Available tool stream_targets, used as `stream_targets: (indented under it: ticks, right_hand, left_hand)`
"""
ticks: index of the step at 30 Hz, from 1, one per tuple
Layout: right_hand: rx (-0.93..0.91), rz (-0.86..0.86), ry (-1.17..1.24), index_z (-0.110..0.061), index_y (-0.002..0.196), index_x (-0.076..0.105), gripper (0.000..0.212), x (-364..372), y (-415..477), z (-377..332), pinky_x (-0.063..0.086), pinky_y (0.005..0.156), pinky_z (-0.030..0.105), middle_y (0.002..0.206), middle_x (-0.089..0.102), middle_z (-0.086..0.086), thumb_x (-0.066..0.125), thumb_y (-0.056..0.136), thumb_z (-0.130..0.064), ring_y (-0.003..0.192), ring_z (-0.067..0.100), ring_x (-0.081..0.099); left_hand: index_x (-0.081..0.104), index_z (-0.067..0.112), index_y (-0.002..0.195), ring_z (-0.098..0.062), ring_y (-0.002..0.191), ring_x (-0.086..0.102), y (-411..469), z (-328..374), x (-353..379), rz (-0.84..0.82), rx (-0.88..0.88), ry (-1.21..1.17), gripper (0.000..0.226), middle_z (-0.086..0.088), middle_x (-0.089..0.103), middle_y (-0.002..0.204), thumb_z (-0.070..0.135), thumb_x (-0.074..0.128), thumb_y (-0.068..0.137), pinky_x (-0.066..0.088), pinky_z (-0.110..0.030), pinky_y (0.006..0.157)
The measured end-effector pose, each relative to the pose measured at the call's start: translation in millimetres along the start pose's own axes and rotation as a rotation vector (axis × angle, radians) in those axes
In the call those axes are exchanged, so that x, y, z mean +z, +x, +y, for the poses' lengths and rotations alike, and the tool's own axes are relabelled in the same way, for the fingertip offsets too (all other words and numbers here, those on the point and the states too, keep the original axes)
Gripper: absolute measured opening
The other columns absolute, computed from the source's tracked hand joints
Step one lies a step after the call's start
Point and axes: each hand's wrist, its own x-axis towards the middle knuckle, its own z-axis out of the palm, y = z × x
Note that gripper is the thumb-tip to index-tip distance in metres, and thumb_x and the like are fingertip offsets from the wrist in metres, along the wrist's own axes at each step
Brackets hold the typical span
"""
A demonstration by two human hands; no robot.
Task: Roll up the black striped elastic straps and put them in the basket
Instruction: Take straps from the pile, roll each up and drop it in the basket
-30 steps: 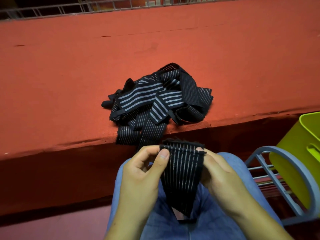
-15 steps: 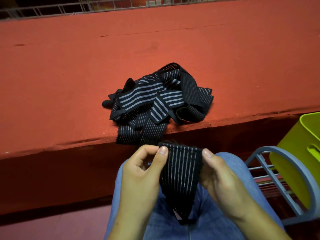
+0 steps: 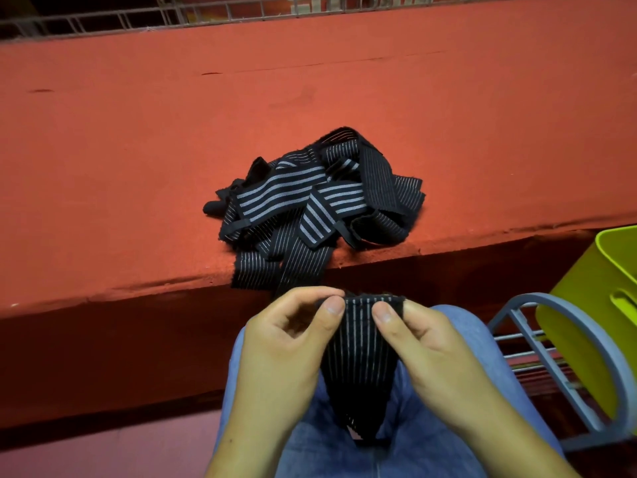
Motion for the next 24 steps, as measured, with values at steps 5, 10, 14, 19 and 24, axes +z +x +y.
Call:
stream_targets:
  ticks: [5, 10, 14, 19, 24]
  right_hand:
    - [-0.078, 0.061, -0.018, -0.030, 0.100, 0.079, 0.019, -2, 2, -3, 0.059, 0.084, 0.030, 0.097, 0.080, 0.002, 0.060, 0.097, -0.033, 0.093, 0.015, 0.075]
    - [-0.111, 0.065, -0.055, -0.032, 0.101, 0.078, 0.017, -2, 4, -1, 0.059, 0.085, 0.029, 0.098, 0.080, 0.001, 0.061, 0.102, -0.033, 0.094, 0.012, 0.074]
    - [-0.046, 0.036, 0.021, -0.026, 0.103, 0.079, 0.018, -2, 3, 1, 0.061, 0.082, 0.030, 0.098, 0.080, 0.007, 0.063, 0.096, -0.031, 0.091, 0.013, 0.075]
    - [0.058, -0.023, 0.053, -0.012, 0.109, 0.076, 0.060, -3, 3, 13, 0.054, 0.088, 0.067, 0.104, 0.078, 0.022, 0.074, 0.084, -0.067, 0.096, 0.031, 0.074]
    - [0.065, 0.037, 0.089, -0.016, 0.108, 0.079, 0.040, -6, 7, 15, 0.048, 0.082, 0.050, 0.106, 0.074, 0.031, 0.070, 0.087, -0.049, 0.096, 0.034, 0.073]
  left_hand:
    - [0.079, 0.018, 0.088, -0.010, 0.084, 0.075, 1, 2, 1, -0.028, 0.003, -0.006, 0.011, 0.001, 0.079, 0.088, 0.025, 0.073, 0.083, 0.055, -0.018, 0.076]
    - [0.080, 0.016, 0.092, -0.006, 0.086, 0.074, 1, 2, 4, -0.109, -0.006, -0.011, 0.010, 0.004, 0.080, 0.090, 0.015, 0.078, 0.083, 0.054, -0.015, 0.077]
    - [0.081, 0.022, 0.089, -0.008, 0.087, 0.075, 1, 1, 3, -0.045, 0.048, 0.074, 0.009, 0.007, 0.079, 0.089, 0.014, 0.079, 0.085, 0.054, -0.017, 0.077]
    - [0.079, 0.027, 0.094, -0.009, 0.093, 0.074, 3, 1, 0, 0.035, 0.067, 0.012, 0.013, 0.005, 0.079, 0.097, 0.029, 0.073, 0.083, 0.056, -0.021, 0.083]
    - [0.079, 0.023, 0.097, -0.006, 0.095, 0.073, 1, 3, 2, -0.018, 0.068, -0.012, 0.011, 0.005, 0.078, 0.100, 0.027, 0.070, 0.091, 0.052, -0.014, 0.082]
